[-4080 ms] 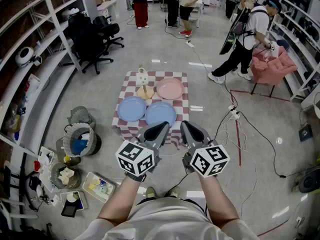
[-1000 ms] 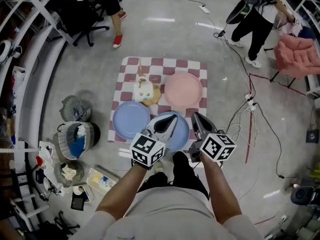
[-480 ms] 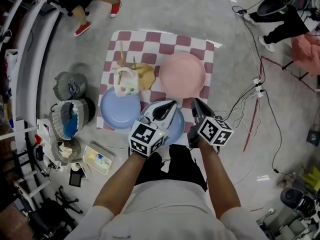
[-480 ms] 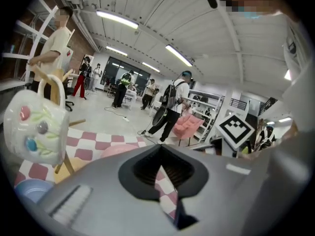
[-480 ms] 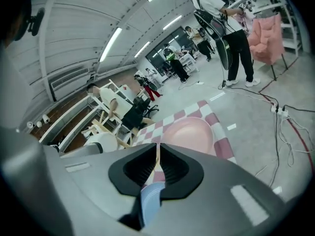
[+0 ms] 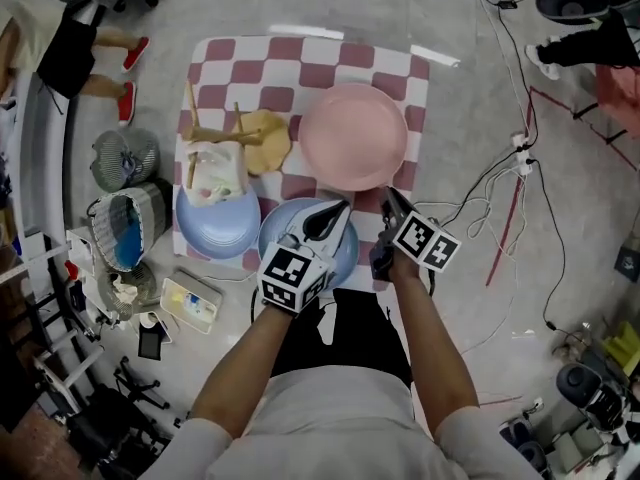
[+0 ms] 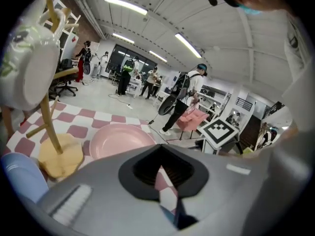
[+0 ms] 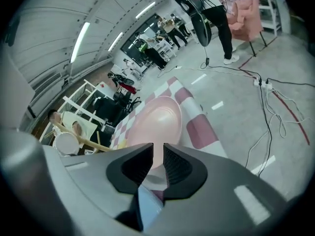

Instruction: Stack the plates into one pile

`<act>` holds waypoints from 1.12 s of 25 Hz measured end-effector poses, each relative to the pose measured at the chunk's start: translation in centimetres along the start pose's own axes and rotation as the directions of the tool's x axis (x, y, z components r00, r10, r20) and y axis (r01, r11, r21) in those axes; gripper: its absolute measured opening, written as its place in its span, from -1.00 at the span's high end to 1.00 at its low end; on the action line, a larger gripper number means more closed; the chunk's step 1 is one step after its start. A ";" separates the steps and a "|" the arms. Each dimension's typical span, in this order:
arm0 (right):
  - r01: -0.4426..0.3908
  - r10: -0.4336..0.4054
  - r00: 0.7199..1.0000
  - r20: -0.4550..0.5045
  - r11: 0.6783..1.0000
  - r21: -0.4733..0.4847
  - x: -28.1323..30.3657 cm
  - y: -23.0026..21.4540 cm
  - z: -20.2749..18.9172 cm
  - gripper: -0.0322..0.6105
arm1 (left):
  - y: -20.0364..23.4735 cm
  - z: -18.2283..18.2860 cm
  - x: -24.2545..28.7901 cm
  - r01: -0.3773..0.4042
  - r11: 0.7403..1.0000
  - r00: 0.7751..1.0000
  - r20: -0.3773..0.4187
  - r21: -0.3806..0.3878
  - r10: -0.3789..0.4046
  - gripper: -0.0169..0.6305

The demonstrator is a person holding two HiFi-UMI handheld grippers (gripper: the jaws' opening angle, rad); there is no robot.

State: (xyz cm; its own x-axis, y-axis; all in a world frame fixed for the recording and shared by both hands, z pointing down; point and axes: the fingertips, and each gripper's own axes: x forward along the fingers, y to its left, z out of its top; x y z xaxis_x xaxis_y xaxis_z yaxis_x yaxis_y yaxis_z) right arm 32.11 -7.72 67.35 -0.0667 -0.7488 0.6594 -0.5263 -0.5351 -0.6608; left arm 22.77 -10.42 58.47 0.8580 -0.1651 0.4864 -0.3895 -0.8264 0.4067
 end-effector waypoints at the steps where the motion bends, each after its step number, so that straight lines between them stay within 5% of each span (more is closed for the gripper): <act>1: 0.008 -0.008 1.000 -0.007 1.000 0.015 0.5 -0.6 0.0 0.74 | 0.1 -0.4 0.3 -0.002 1.000 1.000 -0.006 -0.005 0.002 0.93; 15: 0.074 -0.056 0.994 -0.094 0.977 0.199 6.2 -4.3 -0.8 0.67 | 1.3 -2.9 0.7 -0.028 0.999 0.998 -0.055 -0.031 0.027 0.93; 24: 0.086 -0.062 0.995 -0.081 0.931 0.354 6.6 -4.9 -1.0 0.77 | 1.5 -2.9 0.1 -0.031 0.998 0.999 -0.041 -0.049 0.029 0.93; 28: 0.087 -0.069 0.995 -0.065 0.940 0.331 5.7 -4.8 -0.2 0.79 | 1.3 -2.8 -0.3 -0.025 0.999 0.999 -0.032 -0.044 0.024 0.93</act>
State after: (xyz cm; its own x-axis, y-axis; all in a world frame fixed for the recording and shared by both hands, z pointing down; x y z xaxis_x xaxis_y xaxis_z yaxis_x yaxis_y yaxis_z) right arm 34.05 -9.35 74.35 -0.0852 -0.6829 0.7255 -0.2200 -0.6973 -0.6822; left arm 21.03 -9.98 61.00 0.8375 -0.1675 0.5201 -0.4254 -0.7973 0.4282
